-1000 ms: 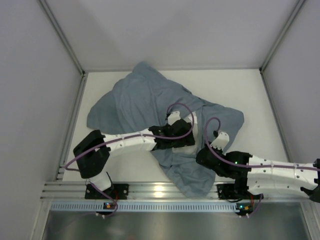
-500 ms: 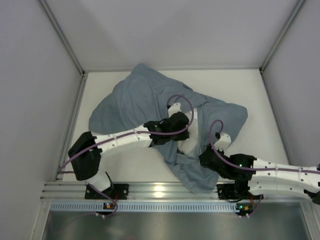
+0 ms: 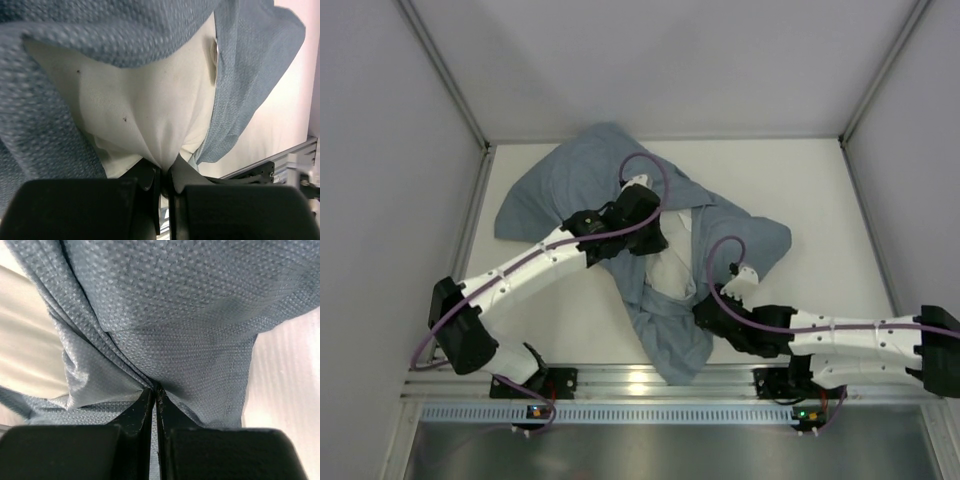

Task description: Remove the pillowcase from the pillow

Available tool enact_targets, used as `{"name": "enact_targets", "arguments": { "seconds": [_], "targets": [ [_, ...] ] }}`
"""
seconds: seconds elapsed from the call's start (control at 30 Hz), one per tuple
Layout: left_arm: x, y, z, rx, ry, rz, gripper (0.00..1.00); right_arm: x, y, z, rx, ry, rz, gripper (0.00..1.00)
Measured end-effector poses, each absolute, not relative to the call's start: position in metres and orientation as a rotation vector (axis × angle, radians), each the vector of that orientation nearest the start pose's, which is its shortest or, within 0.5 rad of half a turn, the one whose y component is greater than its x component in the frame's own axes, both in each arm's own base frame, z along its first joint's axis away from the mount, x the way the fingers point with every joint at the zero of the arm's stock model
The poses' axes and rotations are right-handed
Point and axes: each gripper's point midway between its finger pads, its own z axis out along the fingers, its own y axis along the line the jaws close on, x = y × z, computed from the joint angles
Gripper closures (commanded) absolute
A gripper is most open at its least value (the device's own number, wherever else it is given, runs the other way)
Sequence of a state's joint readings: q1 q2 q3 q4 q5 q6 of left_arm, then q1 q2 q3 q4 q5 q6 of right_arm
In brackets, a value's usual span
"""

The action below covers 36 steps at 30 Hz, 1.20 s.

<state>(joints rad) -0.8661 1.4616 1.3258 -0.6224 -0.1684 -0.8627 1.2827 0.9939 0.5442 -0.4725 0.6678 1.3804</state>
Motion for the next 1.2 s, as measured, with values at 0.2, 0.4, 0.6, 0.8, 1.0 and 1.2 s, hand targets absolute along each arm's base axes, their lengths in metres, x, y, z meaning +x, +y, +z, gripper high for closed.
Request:
{"name": "enact_targets", "arguments": {
  "seconds": [0.2, 0.4, 0.6, 0.8, 1.0, 1.2],
  "targets": [
    [0.276, -0.292, 0.228, -0.126, 2.444, -0.697, 1.0, 0.154, 0.249, 0.059, 0.403, 2.297, 0.523, 1.0],
    [0.284, -0.285, 0.256, -0.152, 2.434, -0.753, 1.0, 0.156, 0.253, 0.023, 0.39, 2.33, 0.422, 1.0],
    [0.283, -0.286, 0.26, -0.145, 2.438, -0.79, 1.0, 0.17, 0.246, 0.02, 0.422, 2.317, 0.406, 1.0],
    [0.258, -0.258, 0.249, -0.154, 2.389, -0.816, 1.0, 0.163, 0.234, 0.034, 0.302, 2.355, 0.421, 0.34],
    [0.218, -0.214, 0.229, -0.19, 2.297, -0.834, 1.0, 0.141, 0.215, 0.067, 0.171, 2.373, 0.502, 0.18],
    [0.197, -0.199, 0.187, -0.219, 2.312, -0.845, 1.0, 0.118, 0.206, 0.114, 0.023, 2.326, 0.652, 0.16]
  ]
}}
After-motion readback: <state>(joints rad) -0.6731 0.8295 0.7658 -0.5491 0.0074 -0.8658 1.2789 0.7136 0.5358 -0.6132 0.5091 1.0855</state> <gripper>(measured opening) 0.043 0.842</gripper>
